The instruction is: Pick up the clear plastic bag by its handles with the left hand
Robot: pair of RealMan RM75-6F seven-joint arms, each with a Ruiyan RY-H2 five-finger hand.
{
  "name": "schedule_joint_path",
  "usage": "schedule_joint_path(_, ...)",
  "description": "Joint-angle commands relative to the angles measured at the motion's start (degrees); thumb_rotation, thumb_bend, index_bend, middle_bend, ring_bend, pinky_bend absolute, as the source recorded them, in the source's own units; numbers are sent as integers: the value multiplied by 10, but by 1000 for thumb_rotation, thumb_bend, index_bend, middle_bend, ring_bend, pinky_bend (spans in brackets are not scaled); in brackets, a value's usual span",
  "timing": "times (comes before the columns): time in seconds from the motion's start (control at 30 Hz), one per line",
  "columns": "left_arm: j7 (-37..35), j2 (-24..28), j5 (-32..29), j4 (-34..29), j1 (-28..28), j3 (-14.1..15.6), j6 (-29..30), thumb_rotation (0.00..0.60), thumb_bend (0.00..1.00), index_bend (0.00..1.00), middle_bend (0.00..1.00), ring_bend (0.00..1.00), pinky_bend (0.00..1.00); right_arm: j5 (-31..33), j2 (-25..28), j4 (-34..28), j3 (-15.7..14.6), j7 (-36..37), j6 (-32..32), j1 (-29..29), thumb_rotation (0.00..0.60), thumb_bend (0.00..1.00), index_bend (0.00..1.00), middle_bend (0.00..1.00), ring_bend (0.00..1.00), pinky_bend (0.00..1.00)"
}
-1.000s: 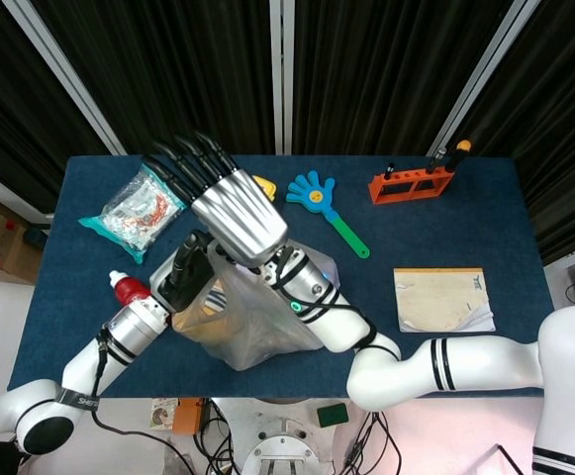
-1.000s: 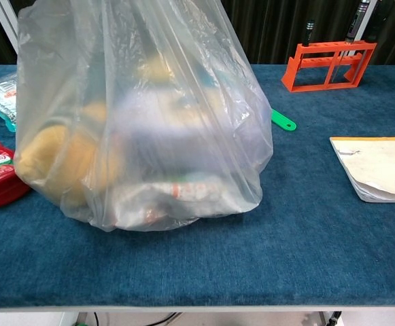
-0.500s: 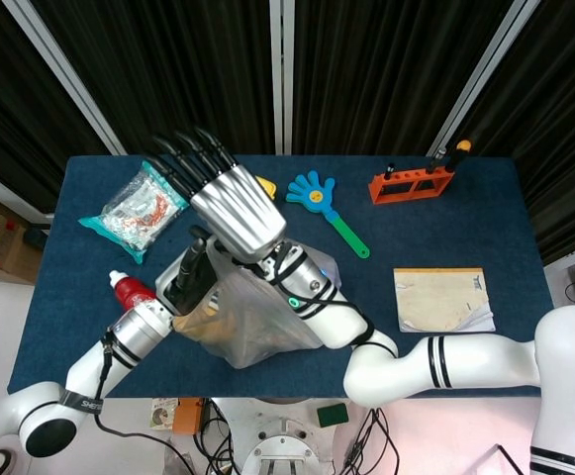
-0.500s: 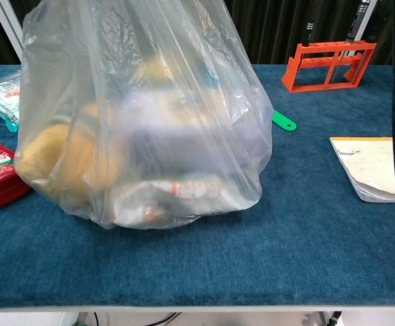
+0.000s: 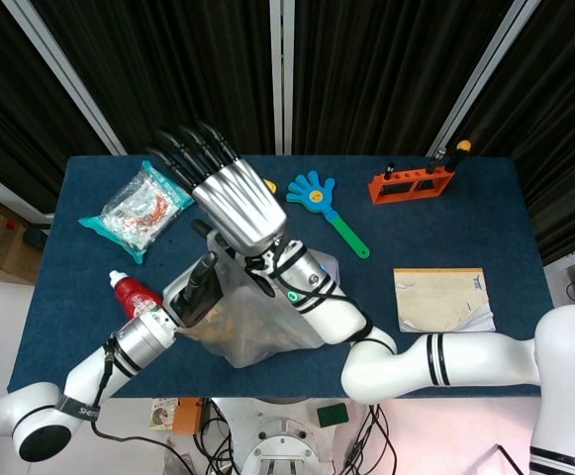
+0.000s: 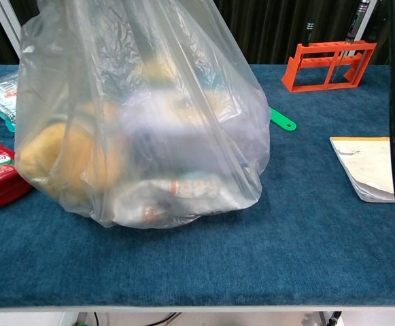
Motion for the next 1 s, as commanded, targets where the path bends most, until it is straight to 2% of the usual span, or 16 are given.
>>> schedule_joint_path(0.03, -11, 8, 10, 1, 4, -3, 4, 130, 32, 281, 317, 280, 413, 13, 10, -8, -1, -6, -6, -1, 600, 202, 0, 0, 0, 0)
schedule_joint_path(0.33, -24, 19, 24, 3, 8, 4, 4, 130, 31, 326, 370, 326, 458, 64, 51, -32, 2, -20, -22, -5, 600, 161, 0, 0, 0, 0)
schedule_joint_path(0.5, -32, 19, 27, 10, 4, 8, -1, 123, 31, 411, 463, 411, 533, 82, 74, -47, 4, -14, -33, -9, 600, 141, 0, 0, 0, 0)
schedule_joint_path(0.63, -35, 21, 27, 15, 3, 8, 2, 107, 31, 463, 516, 462, 597, 127, 110, -68, 6, -14, -57, -11, 600, 133, 0, 0, 0, 0)
schedule_joint_path(0.77, -39, 26, 27, 17, 3, 9, 3, 105, 31, 478, 532, 477, 618, 172, 149, -84, 9, -11, -83, -11, 600, 121, 0, 0, 0, 0)
schedule_joint_path(1.0, -61, 32, 27, 22, 4, 7, 6, 104, 31, 487, 549, 491, 629, 206, 208, -99, 7, 20, -137, -16, 600, 104, 0, 0, 0, 0)
